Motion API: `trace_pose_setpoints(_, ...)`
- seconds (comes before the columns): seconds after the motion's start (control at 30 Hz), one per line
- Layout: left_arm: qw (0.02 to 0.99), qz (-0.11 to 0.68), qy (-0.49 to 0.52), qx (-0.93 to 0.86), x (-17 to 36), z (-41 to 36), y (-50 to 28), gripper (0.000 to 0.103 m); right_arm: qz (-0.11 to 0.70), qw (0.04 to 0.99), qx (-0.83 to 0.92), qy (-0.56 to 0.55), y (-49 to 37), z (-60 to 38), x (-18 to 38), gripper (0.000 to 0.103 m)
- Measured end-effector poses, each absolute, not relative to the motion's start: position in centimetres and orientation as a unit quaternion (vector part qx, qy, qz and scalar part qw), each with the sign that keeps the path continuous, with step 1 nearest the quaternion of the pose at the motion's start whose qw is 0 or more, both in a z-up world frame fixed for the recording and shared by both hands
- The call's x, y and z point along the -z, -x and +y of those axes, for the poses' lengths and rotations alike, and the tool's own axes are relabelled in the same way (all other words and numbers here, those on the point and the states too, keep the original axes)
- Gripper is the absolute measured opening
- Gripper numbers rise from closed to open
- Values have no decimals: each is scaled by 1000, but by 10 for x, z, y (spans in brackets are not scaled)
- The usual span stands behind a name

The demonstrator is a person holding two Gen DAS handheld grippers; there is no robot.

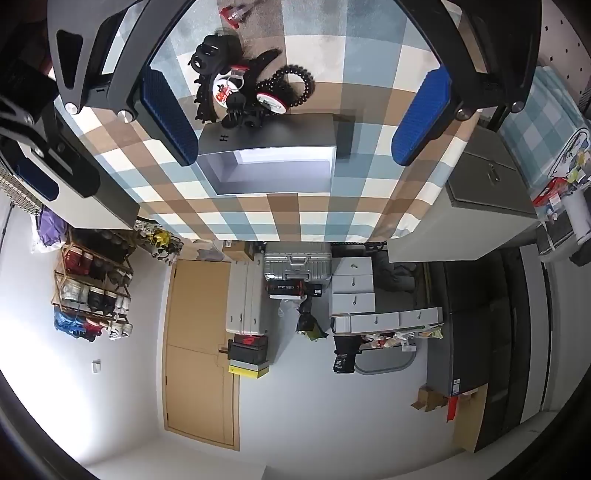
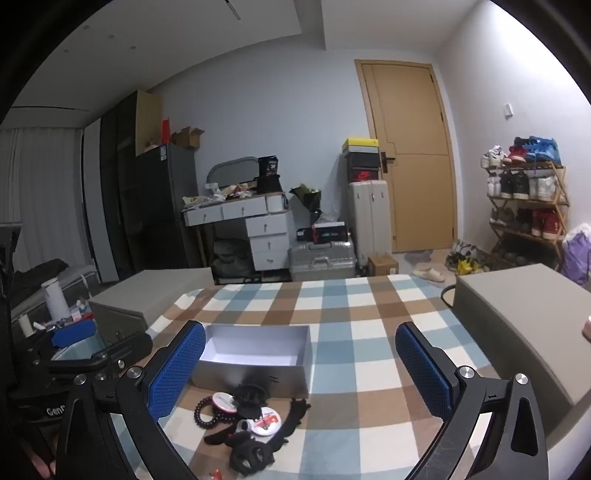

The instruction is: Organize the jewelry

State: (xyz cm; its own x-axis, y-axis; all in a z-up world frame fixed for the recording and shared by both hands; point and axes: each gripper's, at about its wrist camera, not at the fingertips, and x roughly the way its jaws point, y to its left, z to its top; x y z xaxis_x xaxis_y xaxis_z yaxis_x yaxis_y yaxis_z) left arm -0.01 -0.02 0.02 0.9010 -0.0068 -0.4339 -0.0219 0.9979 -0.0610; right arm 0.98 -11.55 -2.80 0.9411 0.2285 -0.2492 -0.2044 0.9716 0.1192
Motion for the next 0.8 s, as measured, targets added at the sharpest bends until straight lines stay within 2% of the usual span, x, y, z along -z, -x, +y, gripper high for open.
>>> trace_pose_setpoints(0.23,978,207,11,-6,1,-8,5,102,131,984,-111,-43,-8,-119,27,103)
trace_pose_setpoints(0.8,973,228,27,-9,3,2,3,102,122,986,-105,-45,-6,-117,28,103)
